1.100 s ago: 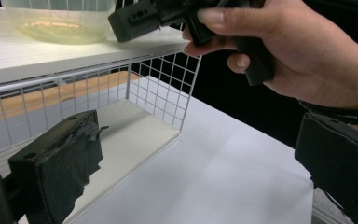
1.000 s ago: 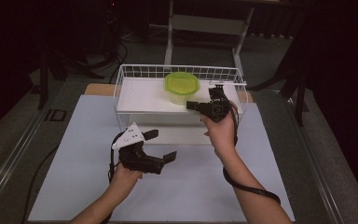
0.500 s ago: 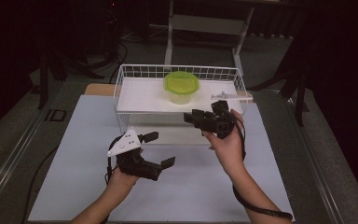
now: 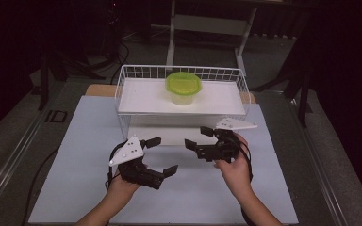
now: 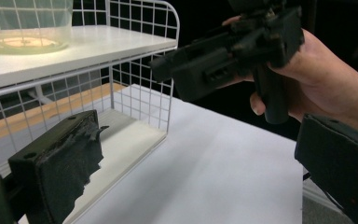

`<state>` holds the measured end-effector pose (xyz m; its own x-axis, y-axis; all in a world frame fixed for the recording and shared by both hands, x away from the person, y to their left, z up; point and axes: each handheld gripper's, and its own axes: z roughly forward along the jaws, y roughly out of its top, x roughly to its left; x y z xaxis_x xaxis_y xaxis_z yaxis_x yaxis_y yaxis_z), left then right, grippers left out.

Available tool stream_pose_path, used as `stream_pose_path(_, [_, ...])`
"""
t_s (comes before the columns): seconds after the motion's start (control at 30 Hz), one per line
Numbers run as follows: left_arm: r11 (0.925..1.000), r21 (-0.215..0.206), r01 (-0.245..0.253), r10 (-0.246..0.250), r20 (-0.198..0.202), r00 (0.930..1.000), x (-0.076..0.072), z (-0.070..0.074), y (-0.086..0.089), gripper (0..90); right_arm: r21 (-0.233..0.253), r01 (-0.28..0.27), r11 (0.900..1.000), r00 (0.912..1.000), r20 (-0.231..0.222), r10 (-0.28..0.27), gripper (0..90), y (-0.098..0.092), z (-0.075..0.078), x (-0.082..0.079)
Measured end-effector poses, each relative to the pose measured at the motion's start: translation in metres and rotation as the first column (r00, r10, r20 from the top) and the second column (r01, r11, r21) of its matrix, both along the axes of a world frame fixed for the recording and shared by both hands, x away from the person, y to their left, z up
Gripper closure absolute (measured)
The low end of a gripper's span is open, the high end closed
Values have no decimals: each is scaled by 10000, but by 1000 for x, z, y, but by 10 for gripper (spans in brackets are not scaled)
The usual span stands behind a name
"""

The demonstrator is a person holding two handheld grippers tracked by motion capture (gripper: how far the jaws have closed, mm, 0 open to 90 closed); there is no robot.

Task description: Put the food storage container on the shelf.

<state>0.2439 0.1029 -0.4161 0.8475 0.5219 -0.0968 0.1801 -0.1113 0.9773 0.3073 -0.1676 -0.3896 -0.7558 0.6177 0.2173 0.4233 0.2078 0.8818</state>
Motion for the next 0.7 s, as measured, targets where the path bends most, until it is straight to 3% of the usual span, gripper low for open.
stream_pose_path(0.2, [9989, 267, 383, -384, 26, 9993, -8, -13, -1, 14, 220, 52, 9997, 10000, -30, -51, 190, -16, -20, -12])
stream_pose_path(0.33, [9987, 196, 471, -468, -177, 9987, -12, -21, 1, 13, 36, 126, 9999, 9998, 155, -126, 191, -26, -30, -22])
stream_pose_path(0.4, [9986, 177, 504, -498, -326, 9982, -14, -27, 2, 14, 41, 63, 10000, 10000, 32, -63, 191, -32, -37, -27])
stream_pose_path(0.57, [9973, 482, 558, -531, -553, 9971, -17, -41, 5, 14, -378, 64, 9993, 9999, 133, -59, 191, -42, -51, -40])
stream_pose_path(0.7, [9963, 615, 595, -556, -618, 9965, -19, -48, 9, 14, -372, 143, 9992, 9999, 76, -141, 191, -49, -59, -46])
